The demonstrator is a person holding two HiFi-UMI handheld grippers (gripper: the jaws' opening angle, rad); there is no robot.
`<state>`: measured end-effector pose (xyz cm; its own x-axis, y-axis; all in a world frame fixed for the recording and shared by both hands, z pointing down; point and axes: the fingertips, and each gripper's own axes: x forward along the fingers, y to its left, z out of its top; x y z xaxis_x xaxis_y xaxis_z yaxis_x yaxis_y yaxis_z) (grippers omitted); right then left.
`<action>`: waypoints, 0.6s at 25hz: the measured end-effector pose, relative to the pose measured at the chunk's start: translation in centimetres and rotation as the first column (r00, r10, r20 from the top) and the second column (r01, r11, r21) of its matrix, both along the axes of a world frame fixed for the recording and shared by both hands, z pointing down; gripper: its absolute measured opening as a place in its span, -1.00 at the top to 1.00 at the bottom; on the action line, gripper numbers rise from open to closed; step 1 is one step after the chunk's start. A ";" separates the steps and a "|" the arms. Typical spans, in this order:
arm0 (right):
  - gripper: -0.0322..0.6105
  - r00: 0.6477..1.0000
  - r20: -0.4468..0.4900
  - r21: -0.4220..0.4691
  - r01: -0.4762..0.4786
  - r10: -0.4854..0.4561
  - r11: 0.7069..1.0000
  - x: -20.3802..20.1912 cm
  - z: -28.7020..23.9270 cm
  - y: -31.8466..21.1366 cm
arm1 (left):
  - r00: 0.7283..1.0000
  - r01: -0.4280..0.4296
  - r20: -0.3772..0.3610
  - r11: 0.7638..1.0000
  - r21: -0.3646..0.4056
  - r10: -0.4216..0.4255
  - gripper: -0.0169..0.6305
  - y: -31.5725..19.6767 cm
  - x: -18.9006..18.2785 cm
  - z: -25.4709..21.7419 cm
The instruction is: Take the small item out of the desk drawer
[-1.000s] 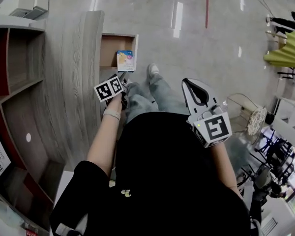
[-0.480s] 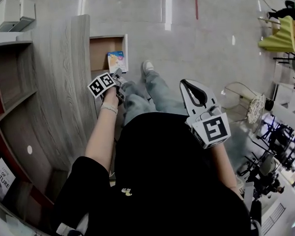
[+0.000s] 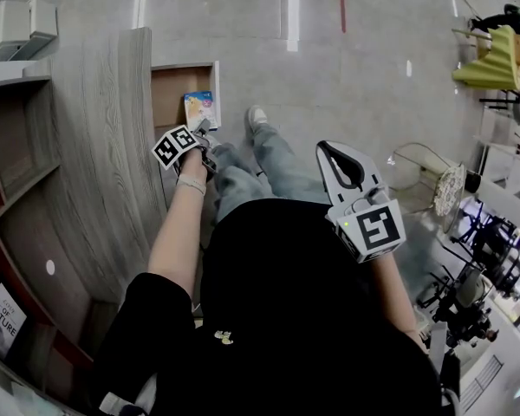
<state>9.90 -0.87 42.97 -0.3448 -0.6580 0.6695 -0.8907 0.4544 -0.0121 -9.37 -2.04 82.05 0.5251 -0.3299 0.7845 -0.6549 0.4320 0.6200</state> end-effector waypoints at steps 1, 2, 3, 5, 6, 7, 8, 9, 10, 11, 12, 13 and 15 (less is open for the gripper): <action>0.90 1.000 -0.008 -0.003 -0.013 0.013 1.000 0.3 0.0 -0.1 | 1.000 0.008 -0.009 1.000 0.006 -0.008 0.26 -0.1 0.1 -0.1; 0.90 1.000 -0.012 -0.006 -0.025 0.025 1.000 0.5 0.1 -0.2 | 1.000 0.017 -0.013 1.000 0.010 -0.016 0.36 -0.1 0.2 -0.2; 0.90 0.999 -0.012 -0.006 -0.030 0.030 1.000 0.6 0.1 -0.4 | 1.000 0.024 -0.013 1.000 0.011 -0.024 0.38 -0.2 0.2 -0.3; 0.90 1.000 -0.008 -0.001 -0.027 0.027 1.000 0.7 0.0 -0.6 | 0.999 0.042 -0.016 0.999 0.006 -0.042 0.40 -0.1 0.2 -0.5; 0.90 1.000 -0.007 -0.001 -0.023 0.023 1.000 0.7 0.0 -0.6 | 0.998 0.052 -0.023 0.999 0.003 -0.052 0.42 0.0 0.3 -0.6; 0.90 1.000 -0.007 -0.002 -0.019 0.019 1.000 0.6 0.0 -0.6 | 0.998 0.059 -0.031 0.998 0.001 -0.059 0.45 0.0 0.3 -0.6; 0.90 1.000 -0.006 -0.003 -0.015 0.015 1.000 0.6 0.0 -0.6 | 0.997 0.061 -0.038 0.998 0.002 -0.061 0.47 0.1 0.3 -0.8; 0.90 1.000 -0.004 -0.003 -0.010 0.010 1.000 0.5 0.1 -0.7 | 0.997 0.058 -0.041 0.998 0.006 -0.058 0.49 0.1 0.2 -0.9; 0.90 1.000 0.000 -0.004 -0.003 0.003 1.000 0.4 0.1 -0.7 | 0.998 0.052 -0.041 0.999 0.013 -0.051 0.52 0.1 0.1 -1.1; 0.90 1.000 0.010 0.000 0.005 -0.005 1.000 0.2 0.0 -0.7 | 0.998 0.042 -0.039 0.999 0.022 -0.042 0.56 0.0 0.1 -1.4; 0.90 1.000 0.023 0.007 0.012 -0.012 1.000 0.1 -0.1 -0.9 | 0.999 0.031 -0.034 0.999 0.032 -0.030 0.60 -0.1 0.1 -1.7; 0.90 0.999 0.030 0.017 0.016 -0.017 1.000 0.0 -0.3 -1.2 | 1.000 0.018 -0.025 0.999 0.041 -0.017 0.63 -0.2 0.2 -2.1; 0.90 0.999 0.042 0.035 0.024 -0.025 0.999 -0.1 -0.7 -1.7 | 1.000 -0.003 -0.006 0.999 0.053 0.003 0.66 -0.2 0.2 -2.8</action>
